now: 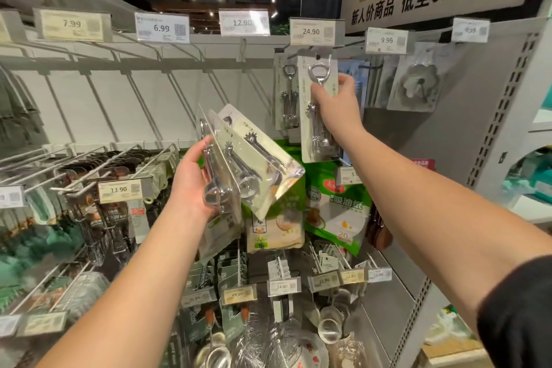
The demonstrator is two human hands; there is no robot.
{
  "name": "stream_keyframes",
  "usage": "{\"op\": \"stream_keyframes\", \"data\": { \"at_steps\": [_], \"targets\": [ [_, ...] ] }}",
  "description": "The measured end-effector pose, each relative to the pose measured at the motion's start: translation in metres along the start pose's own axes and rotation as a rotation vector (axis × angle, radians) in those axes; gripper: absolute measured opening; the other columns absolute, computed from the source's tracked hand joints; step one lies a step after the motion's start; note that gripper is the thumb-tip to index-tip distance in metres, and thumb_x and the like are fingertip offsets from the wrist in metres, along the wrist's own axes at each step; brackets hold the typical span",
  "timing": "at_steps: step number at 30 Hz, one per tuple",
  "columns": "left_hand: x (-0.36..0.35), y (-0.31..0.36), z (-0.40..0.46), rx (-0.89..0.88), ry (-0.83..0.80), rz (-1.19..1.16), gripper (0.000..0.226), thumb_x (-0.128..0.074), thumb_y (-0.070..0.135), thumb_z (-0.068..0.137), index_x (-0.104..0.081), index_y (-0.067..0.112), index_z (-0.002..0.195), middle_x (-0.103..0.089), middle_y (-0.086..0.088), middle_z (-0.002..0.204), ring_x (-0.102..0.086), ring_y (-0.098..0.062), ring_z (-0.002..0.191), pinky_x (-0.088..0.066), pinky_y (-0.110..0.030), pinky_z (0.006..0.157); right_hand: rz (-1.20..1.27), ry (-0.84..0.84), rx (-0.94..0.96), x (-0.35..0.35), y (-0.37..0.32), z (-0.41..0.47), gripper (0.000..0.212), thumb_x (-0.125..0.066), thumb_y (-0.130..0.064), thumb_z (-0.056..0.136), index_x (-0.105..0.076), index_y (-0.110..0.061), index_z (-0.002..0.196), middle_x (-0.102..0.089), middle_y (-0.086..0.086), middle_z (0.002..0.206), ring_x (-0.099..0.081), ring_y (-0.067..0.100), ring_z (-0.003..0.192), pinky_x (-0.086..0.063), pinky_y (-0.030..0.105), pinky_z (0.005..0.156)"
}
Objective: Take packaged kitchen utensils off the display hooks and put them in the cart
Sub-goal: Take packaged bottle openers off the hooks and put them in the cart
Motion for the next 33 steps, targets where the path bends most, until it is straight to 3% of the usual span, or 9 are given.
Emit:
{"op": "stream_keyframes", "data": {
  "at_steps": [4, 9, 14, 18, 22, 26, 29, 33],
  "targets": [
    [-0.005, -0.001, 0.008, -0.02, 0.043, 0.04, 0.02, -0.062, 0.032, 0.096, -0.059, 0.013, 0.101, -0.067, 0.0, 0.069, -0.064, -0.012, 0.044, -0.052, -0.023, 0.042, 0.013, 0.002, 0.046, -0.003, -0.003, 0.012, 0.048, -0.065, -0.032, 0.095, -0.039, -0.02, 0.134, -0.057, -0.017, 0.107, -0.059, -0.003, 0.096, -0.044, 0.011, 0.069],
    [-0.014, -0.005, 0.018, -0.035, 0.062, 0.083, 0.023, -0.063, 0.036, 0.095, -0.059, 0.016, 0.105, -0.063, -0.002, 0.084, -0.065, -0.012, 0.045, -0.053, -0.022, 0.045, 0.03, -0.025, 0.052, -0.006, 0.0, 0.025, 0.049, -0.064, -0.032, 0.097, -0.038, -0.019, 0.136, -0.054, -0.02, 0.104, -0.054, -0.009, 0.09, -0.04, -0.001, 0.057],
    [-0.021, -0.012, 0.023, -0.035, 0.057, 0.078, 0.021, -0.063, 0.035, 0.095, -0.06, 0.016, 0.104, -0.064, -0.003, 0.087, -0.067, -0.014, 0.047, -0.054, -0.025, 0.045, -0.01, -0.042, 0.075, -0.01, 0.004, 0.034, 0.061, -0.061, -0.037, 0.098, -0.031, -0.016, 0.147, -0.045, -0.013, 0.113, -0.045, -0.01, 0.086, -0.032, 0.006, 0.065],
    [-0.025, -0.016, 0.025, -0.018, 0.056, 0.062, 0.018, -0.062, 0.032, 0.097, -0.06, 0.014, 0.098, -0.064, -0.003, 0.081, -0.065, -0.015, 0.043, -0.053, -0.025, 0.041, -0.053, 0.016, 0.11, -0.014, 0.002, 0.041, 0.063, -0.063, -0.038, 0.095, -0.036, -0.013, 0.146, -0.044, 0.001, 0.139, -0.044, 0.01, 0.114, -0.034, 0.021, 0.091],
    [-0.024, -0.015, 0.03, 0.005, 0.026, 0.016, 0.02, -0.062, 0.031, 0.096, -0.06, 0.011, 0.097, -0.069, -0.001, 0.062, -0.066, -0.016, 0.046, -0.053, -0.027, 0.042, -0.123, 0.067, 0.098, -0.023, 0.01, 0.055, 0.055, -0.066, -0.036, 0.09, -0.049, -0.01, 0.135, -0.046, 0.004, 0.129, -0.052, 0.018, 0.113, -0.043, 0.029, 0.092],
    [-0.021, -0.011, 0.033, -0.019, 0.046, 0.046, 0.02, -0.062, 0.032, 0.096, -0.059, 0.012, 0.095, -0.067, 0.001, 0.059, -0.063, -0.013, 0.042, -0.052, -0.024, 0.042, -0.175, 0.107, 0.089, -0.029, 0.018, 0.074, 0.035, -0.07, -0.032, 0.083, -0.06, -0.017, 0.114, -0.054, 0.003, 0.12, -0.058, 0.018, 0.104, -0.053, 0.036, 0.094],
    [-0.016, -0.008, 0.034, -0.027, 0.072, 0.042, 0.019, -0.061, 0.031, 0.096, -0.059, 0.012, 0.097, -0.066, 0.001, 0.052, -0.063, -0.013, 0.04, -0.052, -0.026, 0.04, -0.208, 0.1, 0.033, -0.038, 0.027, 0.088, 0.034, -0.068, -0.025, 0.086, -0.058, -0.019, 0.117, -0.054, 0.003, 0.127, -0.058, 0.018, 0.107, -0.054, 0.038, 0.094],
    [-0.005, -0.003, 0.039, -0.019, 0.08, 0.018, 0.025, -0.066, 0.034, 0.093, -0.062, 0.011, 0.102, -0.069, -0.002, 0.066, -0.066, -0.018, 0.046, -0.055, -0.031, 0.044, -0.381, 0.06, 0.024, -0.053, 0.031, 0.108, 0.04, -0.064, -0.018, 0.091, -0.053, -0.017, 0.13, -0.048, 0.001, 0.129, -0.052, 0.019, 0.115, -0.048, 0.037, 0.102]
  ]
}}
Point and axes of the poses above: each hand's wrist, its own z-axis towards the middle knuckle, its own x-axis out of the back of the hand, y = z × x, the point moved 5 cm from there along z, towards the middle knuckle
